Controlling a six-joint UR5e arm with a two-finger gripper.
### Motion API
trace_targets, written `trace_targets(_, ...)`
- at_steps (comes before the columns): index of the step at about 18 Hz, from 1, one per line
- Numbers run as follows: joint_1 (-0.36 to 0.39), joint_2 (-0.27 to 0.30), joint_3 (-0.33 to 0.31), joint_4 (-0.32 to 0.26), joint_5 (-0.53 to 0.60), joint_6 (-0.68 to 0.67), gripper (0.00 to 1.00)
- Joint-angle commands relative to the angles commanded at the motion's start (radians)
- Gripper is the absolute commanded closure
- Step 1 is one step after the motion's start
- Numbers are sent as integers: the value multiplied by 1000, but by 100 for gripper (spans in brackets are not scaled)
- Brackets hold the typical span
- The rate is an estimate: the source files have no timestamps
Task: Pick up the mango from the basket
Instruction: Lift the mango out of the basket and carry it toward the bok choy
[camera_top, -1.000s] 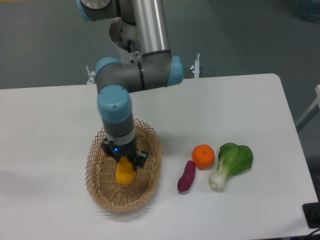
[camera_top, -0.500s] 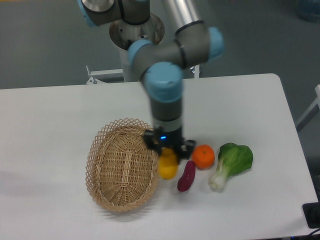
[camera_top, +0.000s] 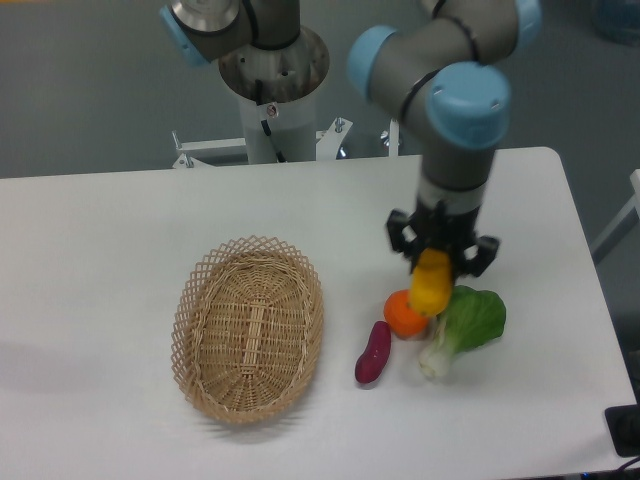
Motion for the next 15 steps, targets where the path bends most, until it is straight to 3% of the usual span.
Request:
trace_targets(6,61,11,0,-14,-2,97,57)
trace_targets(15,86,12,0,-12,-17,102,57)
